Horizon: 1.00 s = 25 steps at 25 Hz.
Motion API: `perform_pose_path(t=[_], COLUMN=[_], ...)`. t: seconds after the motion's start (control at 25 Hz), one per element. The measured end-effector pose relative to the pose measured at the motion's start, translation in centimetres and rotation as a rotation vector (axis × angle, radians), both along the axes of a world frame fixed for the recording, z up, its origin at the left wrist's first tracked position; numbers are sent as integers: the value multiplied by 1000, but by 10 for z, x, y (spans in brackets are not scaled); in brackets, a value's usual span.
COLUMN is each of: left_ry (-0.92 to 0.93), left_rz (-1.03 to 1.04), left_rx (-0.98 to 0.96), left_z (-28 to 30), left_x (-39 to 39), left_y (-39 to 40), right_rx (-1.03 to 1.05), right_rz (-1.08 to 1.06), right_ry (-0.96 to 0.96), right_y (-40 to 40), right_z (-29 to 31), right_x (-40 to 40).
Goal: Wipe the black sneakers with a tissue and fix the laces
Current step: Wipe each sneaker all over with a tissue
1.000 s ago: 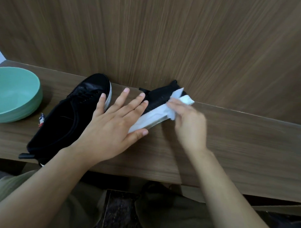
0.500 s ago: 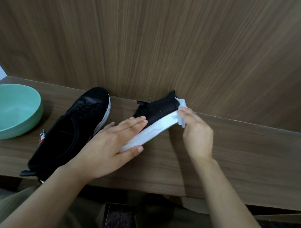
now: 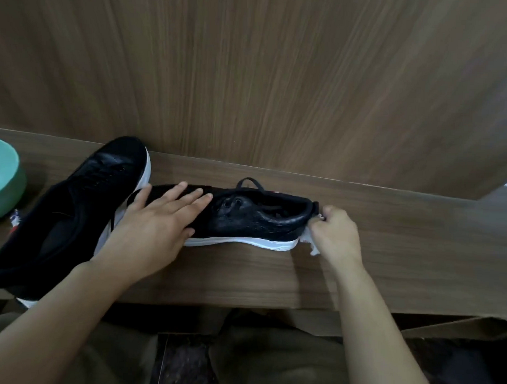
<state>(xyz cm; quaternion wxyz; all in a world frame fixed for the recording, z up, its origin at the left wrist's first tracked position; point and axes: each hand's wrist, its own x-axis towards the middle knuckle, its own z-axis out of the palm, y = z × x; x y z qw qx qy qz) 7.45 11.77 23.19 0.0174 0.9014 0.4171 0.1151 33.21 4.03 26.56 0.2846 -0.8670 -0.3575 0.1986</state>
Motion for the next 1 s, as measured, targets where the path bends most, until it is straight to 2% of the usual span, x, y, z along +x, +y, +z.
perform_pose_path(t=[0.12, 0.24, 0.36, 0.48, 0.56, 0.64, 0.72, 0.84, 0.92, 1.0], left_ry=[-30, -83, -168, -245, -290, -363, -451, -607, -721, -803], left_rz=[24, 140, 280, 215, 208, 291, 320, 290, 283, 247], left_rx=[19, -35, -102, -172, -88, -47, -100, -231, -304, -378], left_z=[-5, -1, -2, -8, -8, -4, 1, 6, 14, 21], left_x=[3, -1, 1, 8, 11, 17, 21, 18, 13, 11], left_y=[-2, -5, -10, -9, -3, -4, -7, -15, -21, -26], right_rx=[-93, 3, 61, -185, -365, -476, -522, -482, -374, -193], right_rz=[72, 8, 56, 139, 213, 321, 456, 548, 476, 358], right_ry=[13, -136, -68, -121, -123, -87, -91, 32, 72, 32], right_y=[-11, -16, -12, -24, -41, -52, -50, -43, -38, -33], right_z=[12, 14, 18, 36, 51, 56, 54, 53, 48, 35], right_x=[-4, -11, -18, -14, -23, -43, -60, -67, -60, -55])
